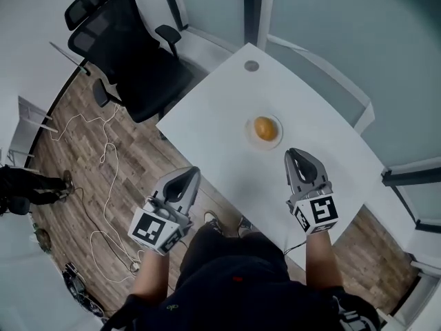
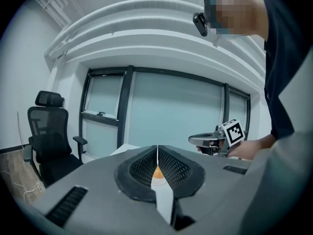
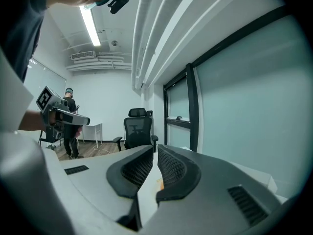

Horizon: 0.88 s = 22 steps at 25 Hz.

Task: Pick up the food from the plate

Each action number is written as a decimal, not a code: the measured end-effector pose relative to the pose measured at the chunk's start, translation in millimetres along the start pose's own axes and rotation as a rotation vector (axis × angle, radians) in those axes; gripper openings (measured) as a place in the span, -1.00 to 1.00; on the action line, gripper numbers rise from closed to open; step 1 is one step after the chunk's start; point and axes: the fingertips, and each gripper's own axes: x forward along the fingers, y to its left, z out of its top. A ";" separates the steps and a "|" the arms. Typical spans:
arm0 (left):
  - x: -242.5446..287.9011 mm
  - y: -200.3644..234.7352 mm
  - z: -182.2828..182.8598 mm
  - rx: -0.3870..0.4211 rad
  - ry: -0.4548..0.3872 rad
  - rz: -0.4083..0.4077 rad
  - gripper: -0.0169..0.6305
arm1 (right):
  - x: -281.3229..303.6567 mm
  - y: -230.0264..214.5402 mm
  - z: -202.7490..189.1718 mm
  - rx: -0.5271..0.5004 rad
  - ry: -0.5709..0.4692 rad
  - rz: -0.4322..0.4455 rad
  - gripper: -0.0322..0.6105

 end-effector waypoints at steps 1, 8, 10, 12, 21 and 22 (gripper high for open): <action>4.5 1.8 -0.5 -0.003 0.002 -0.001 -0.86 | 3.6 -3.0 -2.6 0.006 0.006 -0.001 -0.80; 27.7 30.6 -4.2 -0.005 0.013 -0.046 -0.86 | 46.9 -23.4 -20.7 0.009 0.052 -0.072 -0.80; 33.0 42.9 -1.9 0.000 0.015 -0.058 -0.86 | 64.0 -25.1 -31.1 0.015 0.074 -0.088 -0.79; 37.5 55.2 0.9 -0.003 0.012 -0.066 -0.86 | 82.2 -25.3 -43.3 0.015 0.107 -0.086 -0.62; 48.1 89.9 -20.0 -0.037 0.049 -0.080 -0.86 | 159.1 -39.1 -135.2 0.005 0.351 -0.058 0.17; 48.2 92.2 -23.3 -0.042 0.055 -0.078 -0.86 | 166.1 -41.4 -147.1 -0.003 0.382 -0.056 0.19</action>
